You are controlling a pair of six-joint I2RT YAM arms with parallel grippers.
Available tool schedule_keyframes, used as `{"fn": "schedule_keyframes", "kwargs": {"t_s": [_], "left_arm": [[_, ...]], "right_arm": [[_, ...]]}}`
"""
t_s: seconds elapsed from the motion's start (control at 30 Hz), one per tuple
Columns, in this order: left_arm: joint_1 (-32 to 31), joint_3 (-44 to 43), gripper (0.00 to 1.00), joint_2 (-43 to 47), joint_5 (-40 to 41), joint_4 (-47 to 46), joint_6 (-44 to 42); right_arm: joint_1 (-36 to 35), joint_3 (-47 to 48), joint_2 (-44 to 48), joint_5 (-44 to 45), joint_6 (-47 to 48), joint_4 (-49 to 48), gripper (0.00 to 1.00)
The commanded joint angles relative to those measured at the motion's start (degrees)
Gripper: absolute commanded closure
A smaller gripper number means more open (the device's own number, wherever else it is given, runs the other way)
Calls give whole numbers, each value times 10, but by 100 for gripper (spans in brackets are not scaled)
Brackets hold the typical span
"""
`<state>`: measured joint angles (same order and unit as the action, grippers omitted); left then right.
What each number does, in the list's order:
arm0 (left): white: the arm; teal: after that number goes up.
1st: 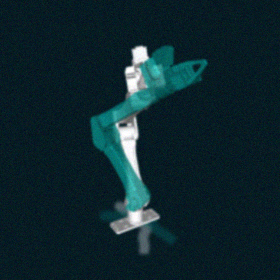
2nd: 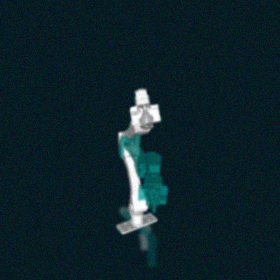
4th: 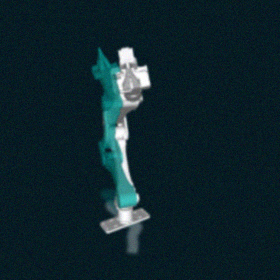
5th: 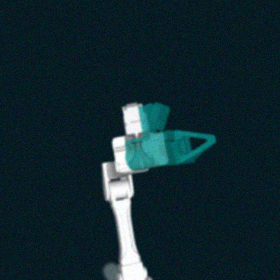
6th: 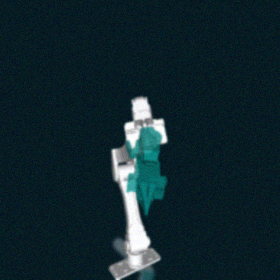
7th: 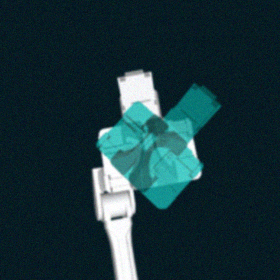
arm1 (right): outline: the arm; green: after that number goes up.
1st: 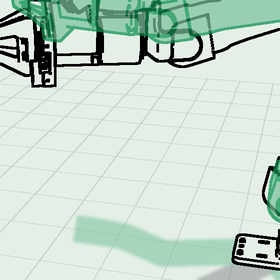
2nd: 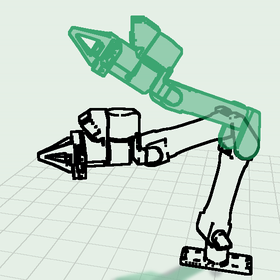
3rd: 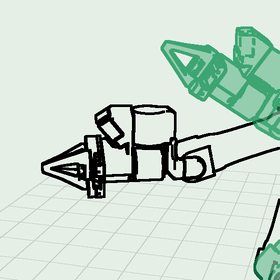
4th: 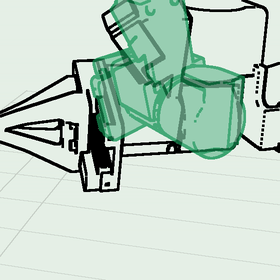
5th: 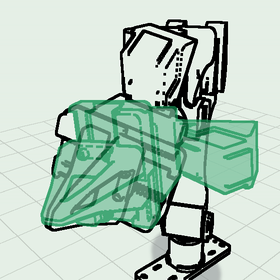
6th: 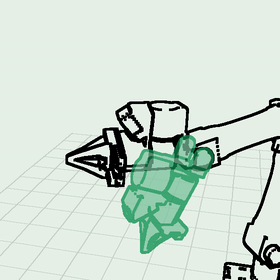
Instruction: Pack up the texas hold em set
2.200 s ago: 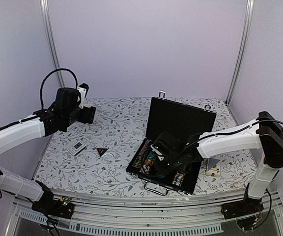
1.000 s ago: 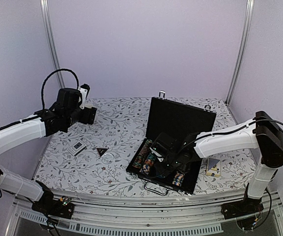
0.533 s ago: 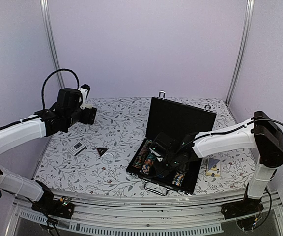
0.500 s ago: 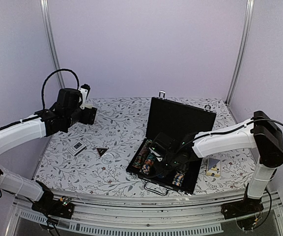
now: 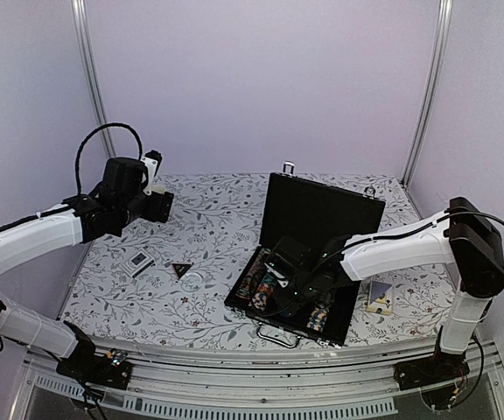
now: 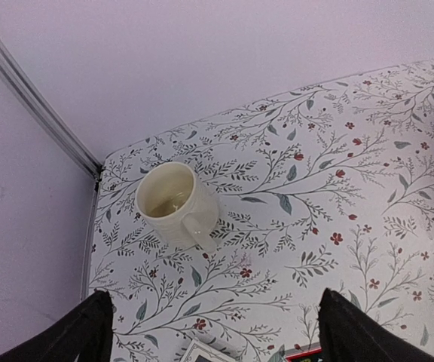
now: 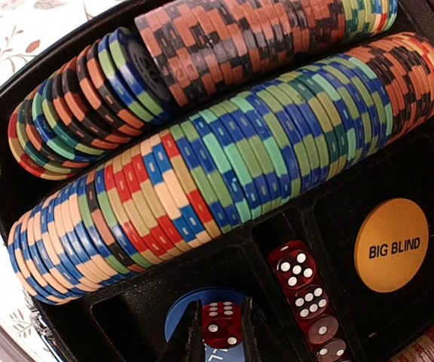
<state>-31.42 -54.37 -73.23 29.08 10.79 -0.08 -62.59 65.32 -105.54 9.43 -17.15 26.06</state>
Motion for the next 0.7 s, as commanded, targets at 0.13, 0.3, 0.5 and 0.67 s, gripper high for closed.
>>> {"fn": "schedule_keyframes", "kwargs": {"t_s": [0.13, 0.3, 0.5, 0.67], "left_arm": [[-12, -6, 5, -5, 7, -2, -8], [-12, -6, 5, -5, 6, -2, -8], [-12, -6, 5, -6, 6, -2, -9], [-14, -6, 5, -7, 8, -2, -9]], "right_arm": [[-3, 12, -17, -2, -9, 8, 84], [-3, 12, -19, -4, -10, 8, 85], [-3, 10, -23, -4, -14, 9, 85], [-3, 10, -25, -6, -18, 10, 86]]}}
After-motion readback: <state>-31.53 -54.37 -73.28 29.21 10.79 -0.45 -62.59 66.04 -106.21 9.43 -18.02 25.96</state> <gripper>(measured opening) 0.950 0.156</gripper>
